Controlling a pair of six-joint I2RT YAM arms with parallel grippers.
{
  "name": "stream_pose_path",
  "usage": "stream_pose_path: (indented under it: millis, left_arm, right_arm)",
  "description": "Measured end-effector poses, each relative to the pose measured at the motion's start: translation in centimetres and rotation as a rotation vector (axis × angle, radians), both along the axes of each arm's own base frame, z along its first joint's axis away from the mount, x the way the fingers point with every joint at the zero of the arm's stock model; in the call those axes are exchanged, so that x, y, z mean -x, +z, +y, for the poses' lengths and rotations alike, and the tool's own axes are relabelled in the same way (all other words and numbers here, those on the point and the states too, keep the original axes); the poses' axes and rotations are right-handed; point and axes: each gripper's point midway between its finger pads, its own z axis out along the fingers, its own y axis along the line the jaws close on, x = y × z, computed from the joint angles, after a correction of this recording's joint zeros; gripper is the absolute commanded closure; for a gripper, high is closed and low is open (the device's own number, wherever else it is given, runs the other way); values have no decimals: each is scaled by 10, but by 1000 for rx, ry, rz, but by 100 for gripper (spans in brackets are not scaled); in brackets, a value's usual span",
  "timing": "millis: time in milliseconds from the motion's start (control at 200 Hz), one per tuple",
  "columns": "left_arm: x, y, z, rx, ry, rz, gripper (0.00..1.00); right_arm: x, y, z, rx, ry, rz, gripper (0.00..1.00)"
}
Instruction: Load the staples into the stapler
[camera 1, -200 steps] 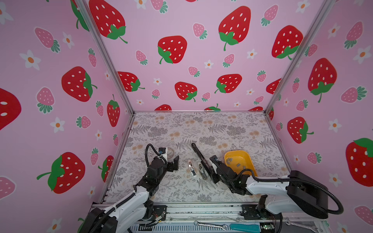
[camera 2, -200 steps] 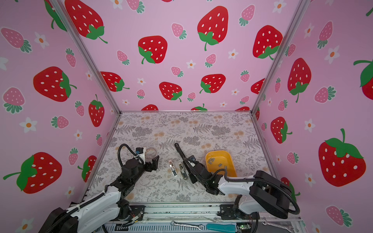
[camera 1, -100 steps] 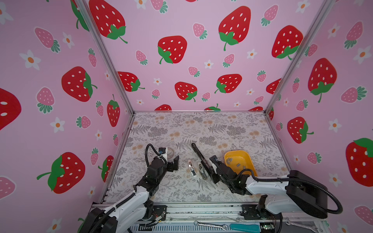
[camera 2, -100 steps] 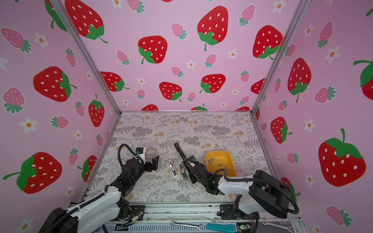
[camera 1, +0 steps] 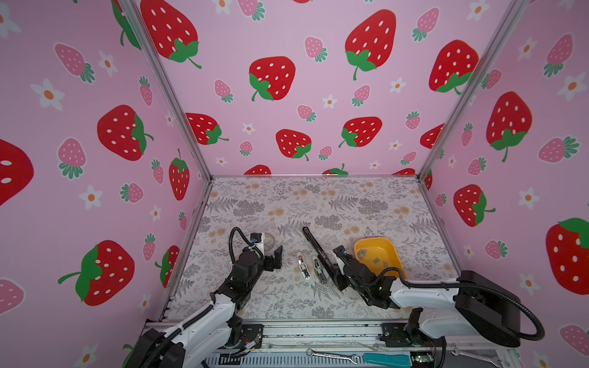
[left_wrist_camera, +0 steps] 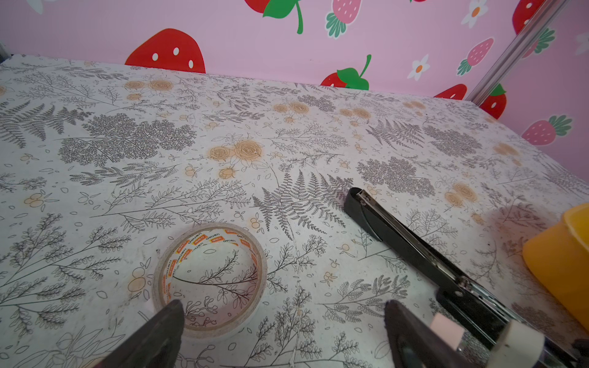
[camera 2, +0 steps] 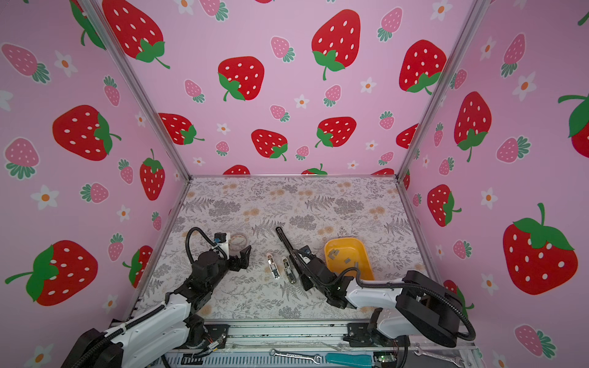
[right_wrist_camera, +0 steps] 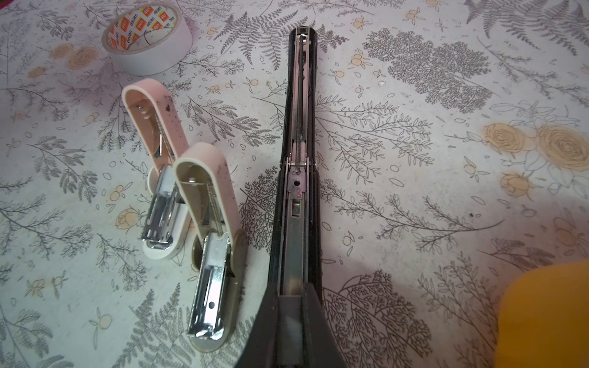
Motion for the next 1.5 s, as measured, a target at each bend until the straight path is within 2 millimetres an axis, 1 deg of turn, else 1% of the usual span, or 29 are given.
stream_pose_path:
  millis: [65,100,165,340,485,600,685,765,830,930,1010,1120,1215,1321,1426,1501]
  left_arm:
    - [0,0,0,0,0,0,1]
    - [0,0,0,0,-1,0,1]
    - [0,0,-1,1,-3,1,1]
    - [0,0,-1,2,-6,1,1]
    - [0,0,-1,2,-6,1,1]
    - [0,0,-1,2,-7,1,1]
    - [0,0,-1,2,-6,1,1]
    - [0,0,-1,2,-6,1,1]
    - [0,0,-1,2,-6,1,1]
    - [0,0,1,-2,7,-1,1]
    - [-1,-1,3,-9,19,0,1]
    - [-3,-3,5,-33,24,9,1]
    - [-10,-3,4,-58,29,11,1]
    - [-21,-9,5,-83,45,22,1]
    - [-34,-17,8,-103,69,57,1]
    - [-44,-17,9,-105,83,64,1]
  right_arm:
    - [1,0,0,-3,0,3,96]
    - [1,0,0,-4,1,5,94]
    - [1,0,0,-6,1,7,86]
    - [3,-3,0,-2,4,21,77]
    - [5,-6,-2,10,4,35,73]
    - [6,-9,-4,22,4,43,72]
    - [7,-6,-5,20,5,43,71]
    - [8,3,-6,1,6,34,71]
    - [9,14,-6,-26,7,22,70]
    - [8,39,-8,-82,-5,-11,64]
    - [4,62,-12,-126,-34,-46,64]
    - [-6,90,-23,-158,-100,-90,68]
    - [-19,104,-39,-146,-179,-106,70]
    - [-36,108,-67,-114,-285,-109,72]
    - [-47,107,-97,-82,-380,-108,74]
    - [-55,105,-116,-65,-446,-98,75]
